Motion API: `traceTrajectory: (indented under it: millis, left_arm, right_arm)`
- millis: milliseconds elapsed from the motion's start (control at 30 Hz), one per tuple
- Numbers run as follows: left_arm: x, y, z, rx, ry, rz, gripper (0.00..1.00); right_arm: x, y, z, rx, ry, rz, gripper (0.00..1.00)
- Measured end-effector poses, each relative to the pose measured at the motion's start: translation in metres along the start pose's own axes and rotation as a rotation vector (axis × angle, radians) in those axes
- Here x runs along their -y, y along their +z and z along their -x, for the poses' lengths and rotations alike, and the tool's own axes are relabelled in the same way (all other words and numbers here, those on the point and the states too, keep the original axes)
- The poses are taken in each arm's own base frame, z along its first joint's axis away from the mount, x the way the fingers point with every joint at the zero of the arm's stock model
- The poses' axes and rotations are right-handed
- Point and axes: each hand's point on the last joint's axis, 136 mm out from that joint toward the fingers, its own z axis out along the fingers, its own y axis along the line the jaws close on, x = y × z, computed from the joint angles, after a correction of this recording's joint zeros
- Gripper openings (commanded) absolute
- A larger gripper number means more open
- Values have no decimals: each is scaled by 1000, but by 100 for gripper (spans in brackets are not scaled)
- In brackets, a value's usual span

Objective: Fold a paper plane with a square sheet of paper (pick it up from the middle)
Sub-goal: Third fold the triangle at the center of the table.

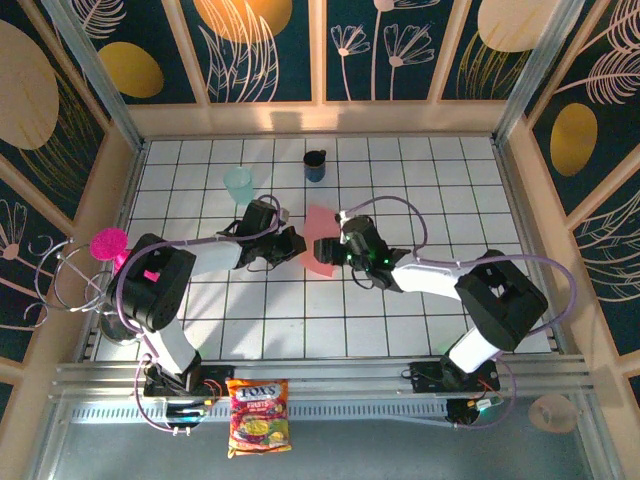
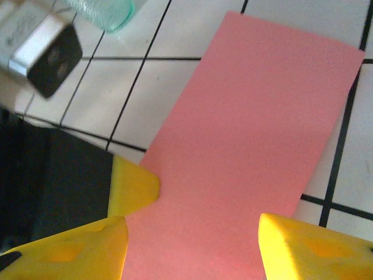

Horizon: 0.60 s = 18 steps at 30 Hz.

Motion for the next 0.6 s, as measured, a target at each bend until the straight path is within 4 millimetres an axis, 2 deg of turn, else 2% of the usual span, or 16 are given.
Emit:
traceTrajectory:
  millis: [167,267,600]
  left_arm:
    - [-2,0,-1,1,-23,4,2]
    - [-2,0,-1,1,-32,5,2]
    - [1,-2,0,6,-37,0,3]
  right_arm:
    - [-29,0,-14,14,-161,36,58]
    - [-40,4,-22,21,-241,42,57]
    - [-35,19,-48,-8,-435,-26,59]
